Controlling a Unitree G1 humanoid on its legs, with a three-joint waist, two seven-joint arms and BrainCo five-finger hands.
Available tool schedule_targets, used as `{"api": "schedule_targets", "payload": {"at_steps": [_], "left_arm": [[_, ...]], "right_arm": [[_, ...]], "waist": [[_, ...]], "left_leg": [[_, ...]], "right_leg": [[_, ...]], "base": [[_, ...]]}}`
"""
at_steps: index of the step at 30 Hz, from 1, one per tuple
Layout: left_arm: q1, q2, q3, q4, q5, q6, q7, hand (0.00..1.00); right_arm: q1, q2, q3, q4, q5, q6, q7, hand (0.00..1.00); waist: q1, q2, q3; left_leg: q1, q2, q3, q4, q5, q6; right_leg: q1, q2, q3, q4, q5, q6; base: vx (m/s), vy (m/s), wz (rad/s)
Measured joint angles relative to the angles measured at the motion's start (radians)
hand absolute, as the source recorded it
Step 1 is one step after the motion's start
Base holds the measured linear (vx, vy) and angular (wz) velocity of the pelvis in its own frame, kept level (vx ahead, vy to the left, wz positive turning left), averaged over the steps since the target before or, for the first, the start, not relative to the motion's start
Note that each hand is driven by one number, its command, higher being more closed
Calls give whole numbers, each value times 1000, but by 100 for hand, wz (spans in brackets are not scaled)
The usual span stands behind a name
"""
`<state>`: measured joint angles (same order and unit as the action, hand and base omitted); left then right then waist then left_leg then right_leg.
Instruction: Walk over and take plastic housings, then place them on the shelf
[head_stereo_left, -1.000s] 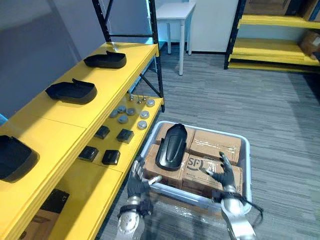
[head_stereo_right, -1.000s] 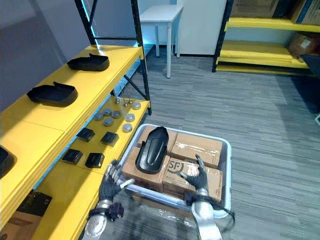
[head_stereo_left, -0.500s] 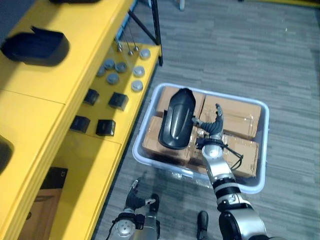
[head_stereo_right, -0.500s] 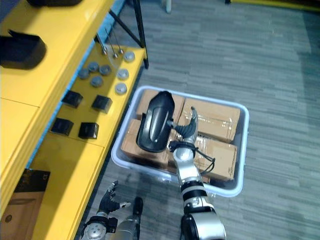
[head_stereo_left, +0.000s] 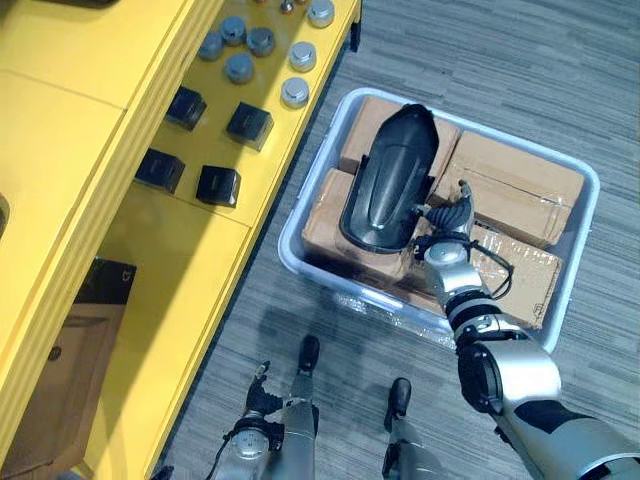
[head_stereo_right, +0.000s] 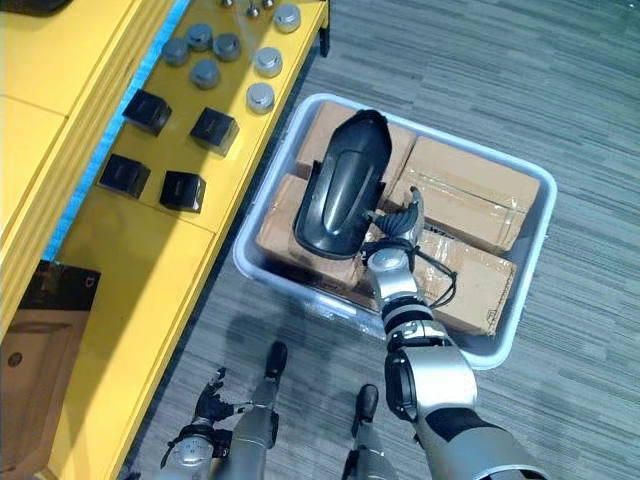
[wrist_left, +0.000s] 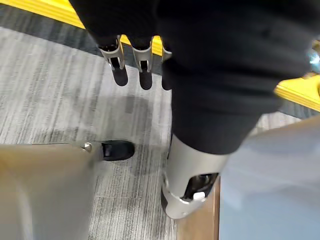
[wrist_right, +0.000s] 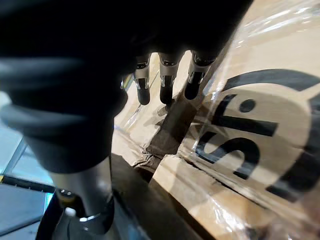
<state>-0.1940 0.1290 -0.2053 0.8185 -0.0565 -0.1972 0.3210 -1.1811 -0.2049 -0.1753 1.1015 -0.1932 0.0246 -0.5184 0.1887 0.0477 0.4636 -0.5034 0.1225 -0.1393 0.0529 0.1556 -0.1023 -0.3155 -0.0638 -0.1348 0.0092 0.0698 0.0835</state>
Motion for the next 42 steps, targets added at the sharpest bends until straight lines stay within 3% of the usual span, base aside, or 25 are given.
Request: {"api": "schedule_targets", "payload": {"at_steps": [7, 27, 41, 42], "left_arm": [[-12, -2, -9, 9, -1, -2, 1, 0], [-8, -4, 1, -54, -75, 1, 26, 0], [-10, 0, -9, -28, -89, 3, 26, 0], [-10, 0, -8, -20, -94, 4, 26, 0]], "right_arm": [[-14, -54, 21, 18, 13, -4, -2, 0], [-68, 56, 77, -70, 38, -3, -16, 0], [-151, 8, 58, 73, 17, 44, -14, 0], [-165, -1, 57, 92, 17, 46, -13, 100]], "waist": [[13, -1, 6], [19, -25, 21], [19, -41, 29], [20, -45, 31]], "left_leg": [[-1, 5, -56, -66, 66, -7], [77, 33, 4, -124, 82, -16], [52, 31, -30, -131, 83, -17], [51, 31, -30, -131, 83, -17]], "right_leg": [[-1, 12, -48, -4, -8, 3], [25, 29, -12, -19, 1, -11], [17, 34, -44, -21, 1, -11], [15, 34, -44, -21, 1, -11]], "base": [[0, -23, 20], [55, -33, -8], [59, -9, 7], [44, -14, 0]]}}
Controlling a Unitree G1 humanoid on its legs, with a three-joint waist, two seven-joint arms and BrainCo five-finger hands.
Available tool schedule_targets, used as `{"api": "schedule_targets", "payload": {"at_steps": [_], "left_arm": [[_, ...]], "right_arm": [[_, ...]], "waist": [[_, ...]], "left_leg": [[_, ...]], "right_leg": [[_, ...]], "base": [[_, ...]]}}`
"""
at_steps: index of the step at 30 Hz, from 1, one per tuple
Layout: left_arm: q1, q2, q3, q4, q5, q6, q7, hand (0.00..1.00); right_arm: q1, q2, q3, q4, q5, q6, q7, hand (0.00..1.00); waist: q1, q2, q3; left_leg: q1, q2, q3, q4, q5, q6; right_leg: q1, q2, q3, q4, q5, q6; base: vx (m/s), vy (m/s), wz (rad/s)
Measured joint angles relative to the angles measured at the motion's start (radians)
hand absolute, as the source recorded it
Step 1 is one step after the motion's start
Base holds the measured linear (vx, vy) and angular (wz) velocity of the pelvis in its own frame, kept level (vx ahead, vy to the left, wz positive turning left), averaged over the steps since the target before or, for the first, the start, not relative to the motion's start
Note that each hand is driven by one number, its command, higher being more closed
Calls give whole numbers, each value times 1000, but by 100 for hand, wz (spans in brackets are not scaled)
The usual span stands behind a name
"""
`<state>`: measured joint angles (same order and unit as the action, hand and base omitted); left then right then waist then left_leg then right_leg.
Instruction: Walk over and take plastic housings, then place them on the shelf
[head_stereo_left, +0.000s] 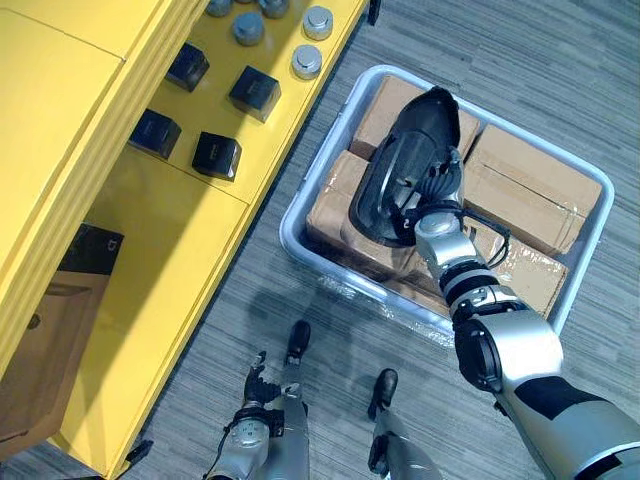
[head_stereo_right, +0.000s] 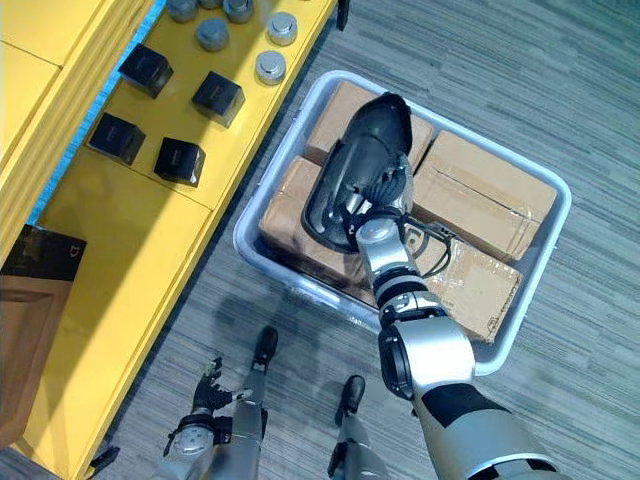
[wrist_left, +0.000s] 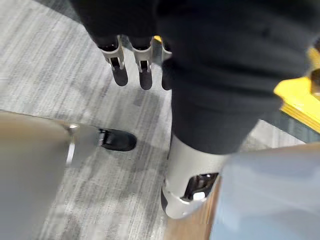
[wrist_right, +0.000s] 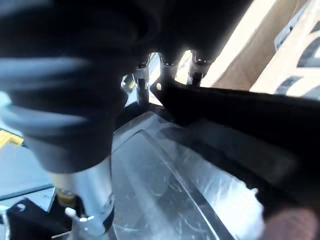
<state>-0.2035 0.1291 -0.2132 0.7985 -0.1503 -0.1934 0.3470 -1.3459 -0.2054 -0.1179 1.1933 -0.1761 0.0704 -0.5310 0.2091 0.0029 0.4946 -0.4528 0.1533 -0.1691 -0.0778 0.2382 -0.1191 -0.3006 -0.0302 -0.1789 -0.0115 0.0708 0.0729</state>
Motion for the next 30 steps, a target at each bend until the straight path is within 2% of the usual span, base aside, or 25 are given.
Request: {"api": "schedule_targets", "payload": {"at_steps": [7, 11, 12, 16, 26, 30], "left_arm": [[0, 2, 4, 8, -23, 10, -1, 0], [0, 2, 11, 8, -25, 11, -5, 0], [2, 2, 12, 8, -25, 11, -8, 0], [4, 2, 12, 7, -25, 12, -23, 0], [19, 1, 34, -4, -25, 11, -26, 0], [25, -1, 53, -21, -25, 10, -26, 0]], "right_arm": [[-3, -52, -7, 29, -28, 10, 2, 100], [-4, -100, -66, 79, -27, 12, 48, 100], [-2, -119, -73, 106, -26, 28, 70, 100], [5, -161, -73, 121, -38, 41, 96, 100], [21, -225, 72, 108, -165, 45, 116, 100], [29, -269, 123, 17, -217, 45, 108, 100]], "waist": [[0, -10, 3], [1, -11, 3], [0, -11, 3], [-1, -11, 3], [-6, -11, 3], [-17, -12, 3]], "left_leg": [[-14, 0, -8, 8, 0, 0], [-15, -1, -10, 8, 0, 0], [-15, -1, -15, 8, 0, 0], [-14, -2, -25, 8, 1, 1], [2, -14, -15, 1, 8, 9], [10, -14, -4, -7, 11, 12]], "right_leg": [[-9, 0, -2, 1, 0, 0], [-8, 1, -4, 2, -1, 2], [-7, 0, -10, 1, -1, 2], [0, 0, -23, 1, -2, 3], [12, -16, -21, 1, -2, 3], [12, -17, -16, 1, -2, 3]], "base": [[59, -28, 1], [65, -31, 2], [67, -31, 5], [73, -29, 8], [73, -24, 1], [63, -37, -6]]}}
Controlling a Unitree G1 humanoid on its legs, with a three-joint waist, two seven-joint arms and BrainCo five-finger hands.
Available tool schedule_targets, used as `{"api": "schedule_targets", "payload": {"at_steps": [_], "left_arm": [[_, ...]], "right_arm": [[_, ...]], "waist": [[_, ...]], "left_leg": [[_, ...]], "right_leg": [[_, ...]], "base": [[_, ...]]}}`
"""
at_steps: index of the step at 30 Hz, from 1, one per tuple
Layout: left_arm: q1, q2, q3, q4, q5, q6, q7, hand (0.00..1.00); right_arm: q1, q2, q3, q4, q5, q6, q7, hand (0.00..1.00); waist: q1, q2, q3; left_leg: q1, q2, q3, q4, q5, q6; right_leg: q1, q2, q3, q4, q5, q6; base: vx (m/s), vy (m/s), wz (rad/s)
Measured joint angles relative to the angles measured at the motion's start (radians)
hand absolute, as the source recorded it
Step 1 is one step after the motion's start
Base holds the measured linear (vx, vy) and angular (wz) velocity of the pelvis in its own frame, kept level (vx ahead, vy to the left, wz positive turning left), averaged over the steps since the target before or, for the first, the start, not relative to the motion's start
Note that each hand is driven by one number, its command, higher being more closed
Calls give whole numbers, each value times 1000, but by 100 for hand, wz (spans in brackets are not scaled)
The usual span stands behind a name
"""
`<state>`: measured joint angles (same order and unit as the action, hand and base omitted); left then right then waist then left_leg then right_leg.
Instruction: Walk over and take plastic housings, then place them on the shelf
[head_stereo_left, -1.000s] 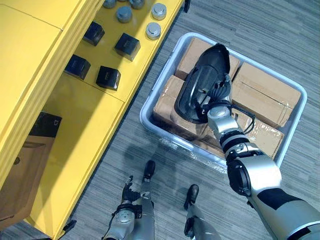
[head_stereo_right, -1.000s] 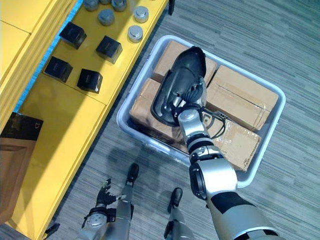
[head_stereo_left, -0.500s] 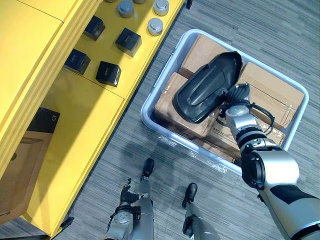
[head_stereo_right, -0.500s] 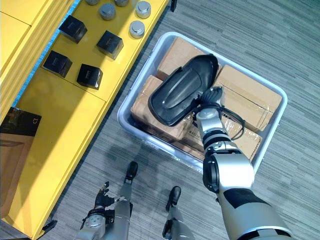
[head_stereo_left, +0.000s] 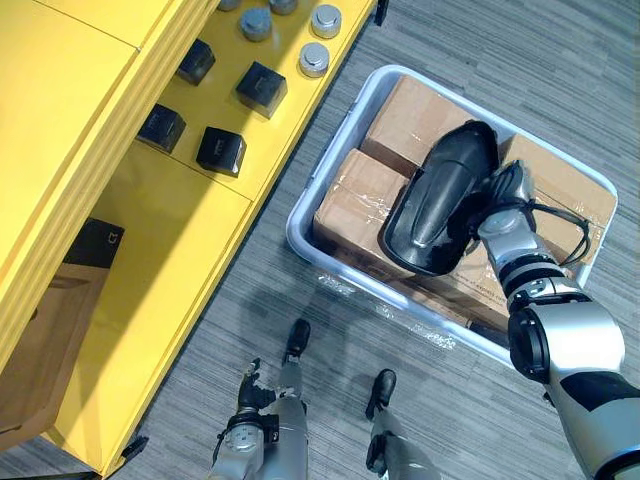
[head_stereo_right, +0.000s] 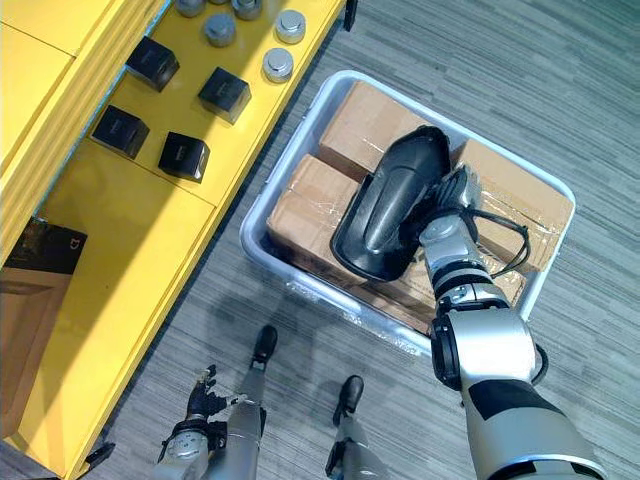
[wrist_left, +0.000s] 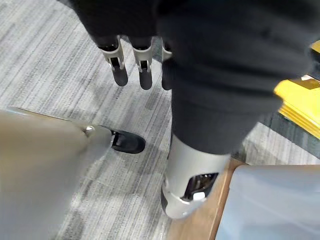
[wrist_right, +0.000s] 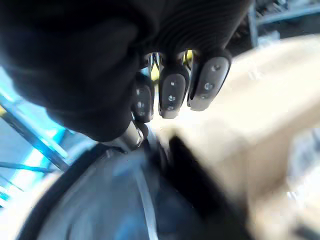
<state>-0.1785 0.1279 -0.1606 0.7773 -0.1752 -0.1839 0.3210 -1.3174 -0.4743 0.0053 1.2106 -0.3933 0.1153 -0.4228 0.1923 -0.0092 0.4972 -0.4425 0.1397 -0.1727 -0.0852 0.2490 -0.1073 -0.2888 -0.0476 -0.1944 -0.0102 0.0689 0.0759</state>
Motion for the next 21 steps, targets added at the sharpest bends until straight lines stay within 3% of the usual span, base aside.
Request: {"api": "schedule_targets", "payload": {"at_steps": [11, 12, 16, 21], "left_arm": [[22, -8, 60, -35, -1, -11, 9, 0], [26, -7, 64, -55, -1, -13, 11, 0], [28, -8, 73, -96, -35, -23, 28, 0], [27, -21, 95, -130, -78, -35, 46, 0]], "right_arm": [[141, 10, 62, -436, -23, -25, -51, 100], [155, 11, 70, -464, -24, -31, -54, 0], [218, 85, 70, -536, -23, -51, -66, 0], [304, 280, -6, -500, -18, -49, -71, 0]], "waist": [[-45, -21, -2], [-46, -22, -3], [-46, -31, -7], [-44, -37, -8]], "left_leg": [[23, 4, 21, 0, 0, 0], [27, 4, 22, 0, 0, 0], [40, 6, 38, -1, -1, -1], [43, 9, 52, -1, -4, -3]], "right_leg": [[10, 1, 20, 0, 0, 0], [13, 1, 21, 0, 0, 0], [17, 1, 39, 0, 1, -1], [12, 4, 49, -1, 1, -2]], "base": [[66, -36, -6], [66, -29, -1], [47, -27, -11], [13, -17, -10]]}}
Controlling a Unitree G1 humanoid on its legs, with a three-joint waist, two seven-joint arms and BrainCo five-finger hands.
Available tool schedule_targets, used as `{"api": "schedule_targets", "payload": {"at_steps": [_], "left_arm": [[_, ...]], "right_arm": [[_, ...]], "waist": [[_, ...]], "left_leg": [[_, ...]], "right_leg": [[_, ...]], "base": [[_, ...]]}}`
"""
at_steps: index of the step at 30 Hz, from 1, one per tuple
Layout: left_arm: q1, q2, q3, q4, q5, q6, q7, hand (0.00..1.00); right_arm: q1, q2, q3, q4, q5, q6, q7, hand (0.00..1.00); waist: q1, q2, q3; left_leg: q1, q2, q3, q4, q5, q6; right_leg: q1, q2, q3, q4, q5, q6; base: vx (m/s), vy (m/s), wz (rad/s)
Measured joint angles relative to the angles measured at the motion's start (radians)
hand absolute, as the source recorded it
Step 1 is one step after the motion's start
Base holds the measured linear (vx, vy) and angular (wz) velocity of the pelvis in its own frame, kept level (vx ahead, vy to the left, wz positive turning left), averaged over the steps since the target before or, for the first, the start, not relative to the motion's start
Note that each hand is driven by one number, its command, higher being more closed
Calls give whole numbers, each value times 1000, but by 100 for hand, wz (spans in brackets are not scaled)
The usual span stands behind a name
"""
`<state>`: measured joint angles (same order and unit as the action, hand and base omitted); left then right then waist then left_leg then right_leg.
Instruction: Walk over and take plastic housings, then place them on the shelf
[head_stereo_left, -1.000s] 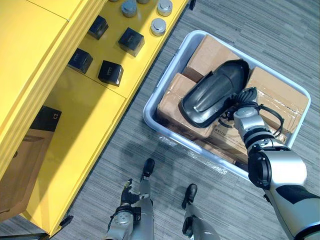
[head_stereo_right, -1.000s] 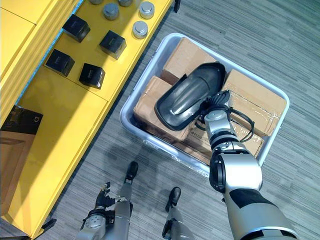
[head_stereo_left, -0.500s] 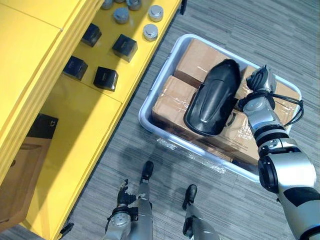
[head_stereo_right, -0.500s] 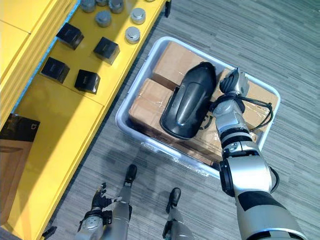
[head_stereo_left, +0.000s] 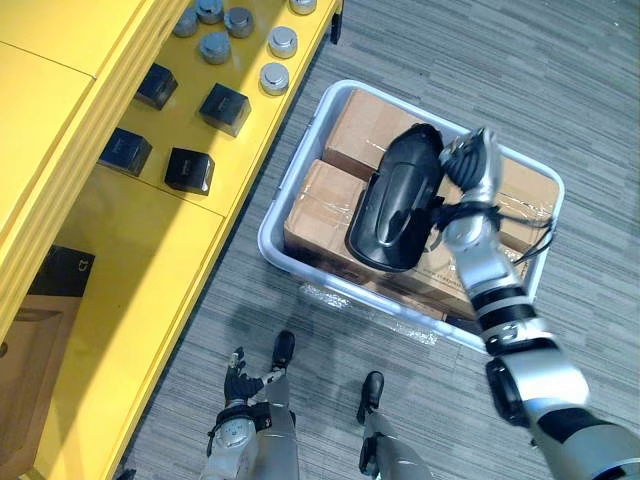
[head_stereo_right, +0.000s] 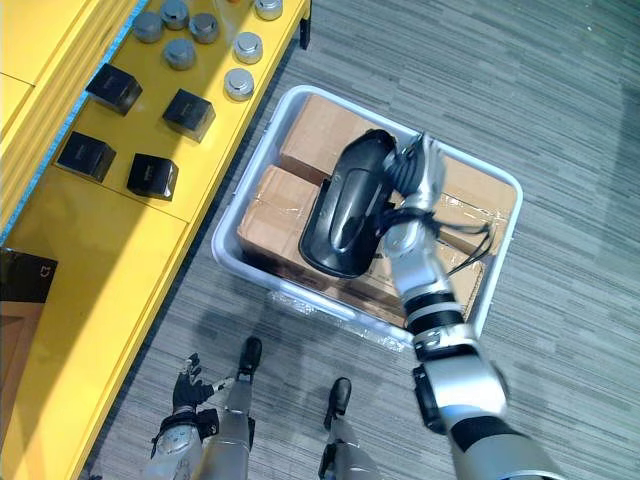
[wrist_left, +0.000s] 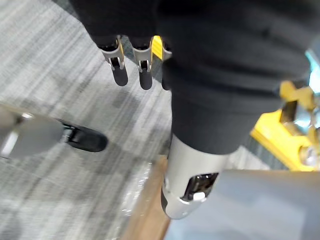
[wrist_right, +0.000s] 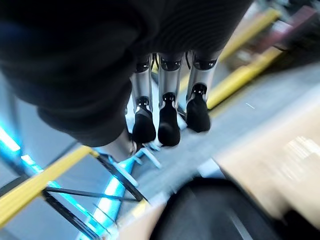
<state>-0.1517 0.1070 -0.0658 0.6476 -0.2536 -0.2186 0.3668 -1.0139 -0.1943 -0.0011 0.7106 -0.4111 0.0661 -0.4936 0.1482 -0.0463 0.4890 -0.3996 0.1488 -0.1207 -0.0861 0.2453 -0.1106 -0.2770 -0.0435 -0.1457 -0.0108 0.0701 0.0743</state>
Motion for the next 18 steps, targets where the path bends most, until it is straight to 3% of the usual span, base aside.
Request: {"api": "schedule_targets", "payload": {"at_steps": [4, 11, 18], "left_arm": [[-1, -10, -4, -1, 0, 0, 1, 0], [-2, -15, -21, 1, 0, 0, 1, 0], [-7, -17, -40, 19, 0, -1, 1, 0]], "right_arm": [[2, 67, -35, 28, -1, 11, -32, 0], [1, 72, -88, 33, -12, 41, -105, 0], [-39, 60, -177, 167, -21, 50, -152, 0]], "waist": [[3, 0, 0], [21, 0, 0], [29, 1, 1]], "left_leg": [[-18, -1, -7, 0, 0, 0], [-54, -11, -23, 0, 5, 4], [-69, -12, -46, 0, 5, 4]], "right_leg": [[-14, 0, -4, 0, 1, -1], [-39, -4, -11, -1, 1, -1], [-44, -6, -32, -1, 1, -1]], "base": [[14, -4, 2], [66, 0, 9], [86, -10, 9]]}}
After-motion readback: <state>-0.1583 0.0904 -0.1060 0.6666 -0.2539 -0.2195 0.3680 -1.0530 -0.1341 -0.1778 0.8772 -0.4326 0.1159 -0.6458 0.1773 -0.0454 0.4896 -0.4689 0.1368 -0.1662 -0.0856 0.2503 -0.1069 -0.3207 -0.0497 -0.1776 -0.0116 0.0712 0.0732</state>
